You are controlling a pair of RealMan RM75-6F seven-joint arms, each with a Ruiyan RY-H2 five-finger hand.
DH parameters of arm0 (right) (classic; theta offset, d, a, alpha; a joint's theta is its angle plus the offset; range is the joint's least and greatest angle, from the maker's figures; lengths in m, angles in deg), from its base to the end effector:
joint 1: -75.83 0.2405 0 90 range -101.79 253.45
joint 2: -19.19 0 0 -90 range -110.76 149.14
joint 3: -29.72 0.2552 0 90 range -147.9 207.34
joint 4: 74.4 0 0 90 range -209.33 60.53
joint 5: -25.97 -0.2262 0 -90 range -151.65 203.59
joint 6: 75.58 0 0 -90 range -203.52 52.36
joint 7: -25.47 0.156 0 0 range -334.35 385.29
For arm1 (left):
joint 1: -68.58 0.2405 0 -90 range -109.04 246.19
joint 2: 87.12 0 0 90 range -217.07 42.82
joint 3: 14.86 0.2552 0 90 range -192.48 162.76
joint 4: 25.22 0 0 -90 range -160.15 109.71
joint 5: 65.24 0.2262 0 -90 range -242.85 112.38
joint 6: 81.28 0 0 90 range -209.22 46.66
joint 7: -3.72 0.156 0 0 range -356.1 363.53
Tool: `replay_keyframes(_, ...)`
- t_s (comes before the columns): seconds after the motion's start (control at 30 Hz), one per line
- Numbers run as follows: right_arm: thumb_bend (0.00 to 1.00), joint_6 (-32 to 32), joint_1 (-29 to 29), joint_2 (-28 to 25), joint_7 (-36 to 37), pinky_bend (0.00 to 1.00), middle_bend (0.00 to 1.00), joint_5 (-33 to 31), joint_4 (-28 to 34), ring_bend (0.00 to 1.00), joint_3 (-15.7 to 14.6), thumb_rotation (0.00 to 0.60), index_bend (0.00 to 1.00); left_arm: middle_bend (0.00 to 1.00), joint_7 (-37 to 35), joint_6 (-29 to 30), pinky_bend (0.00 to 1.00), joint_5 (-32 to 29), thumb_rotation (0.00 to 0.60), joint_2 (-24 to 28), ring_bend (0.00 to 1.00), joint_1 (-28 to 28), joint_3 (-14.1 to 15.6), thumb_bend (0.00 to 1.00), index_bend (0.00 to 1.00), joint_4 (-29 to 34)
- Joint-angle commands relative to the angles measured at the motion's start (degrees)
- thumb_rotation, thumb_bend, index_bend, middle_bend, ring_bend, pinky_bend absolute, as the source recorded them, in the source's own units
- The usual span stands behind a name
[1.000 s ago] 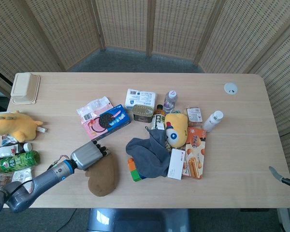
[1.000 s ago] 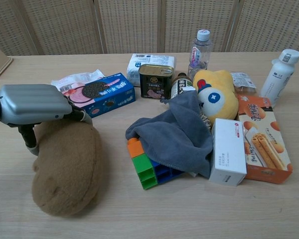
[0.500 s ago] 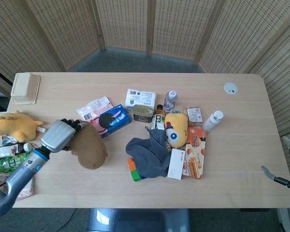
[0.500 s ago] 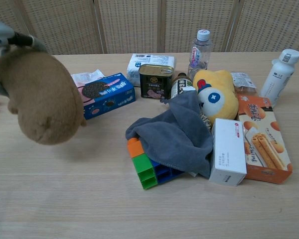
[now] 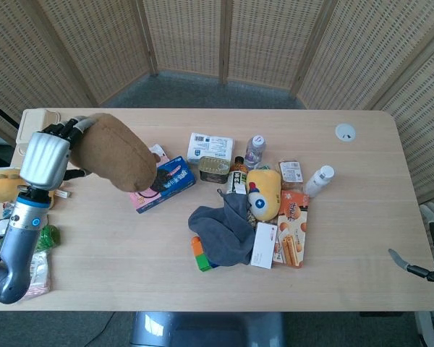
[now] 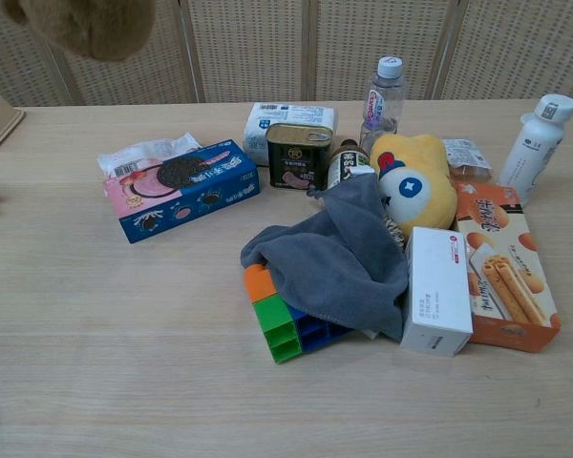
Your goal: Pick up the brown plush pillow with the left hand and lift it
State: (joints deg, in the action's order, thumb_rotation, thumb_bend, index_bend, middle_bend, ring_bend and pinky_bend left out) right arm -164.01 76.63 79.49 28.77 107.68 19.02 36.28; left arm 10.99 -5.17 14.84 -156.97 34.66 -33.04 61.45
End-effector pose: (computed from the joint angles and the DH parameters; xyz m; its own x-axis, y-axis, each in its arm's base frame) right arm -0.3319 -0.1844 0.1869 0.3837 0.1001 0.9180 -0.9207 0.1184 0.3719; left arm -0.1641 0.3796 0.1529 0.3606 -0.3086 0.8802 0.8282 -0.3280 -0.4544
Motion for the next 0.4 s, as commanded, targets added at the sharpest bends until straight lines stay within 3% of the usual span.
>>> replay_keyframes(0.03, 0.20, -0.48, -0.64, 0.15, 0.95, 0.00, 0.00, -0.41, -0.62, 0.00, -0.13, 0.346, 0.00, 0.57, 1.62, 1.10, 0.51, -1.45, 0.600, -0.87, 0.77, -1.35, -2.14, 0.04, 0.50, 1.02)
replay_keyframes(0.4, 0.20, -0.55, -1.60, 1.44, 3.27, 0.00, 0.00, -0.73, -2.84, 0.00, -0.56, 0.347, 0.00, 0.56, 3.11, 3.60, 0.51, -2.54, 0.600, -2.41, 0.76, -2.62, -4.21, 0.03, 0.50, 3.20)
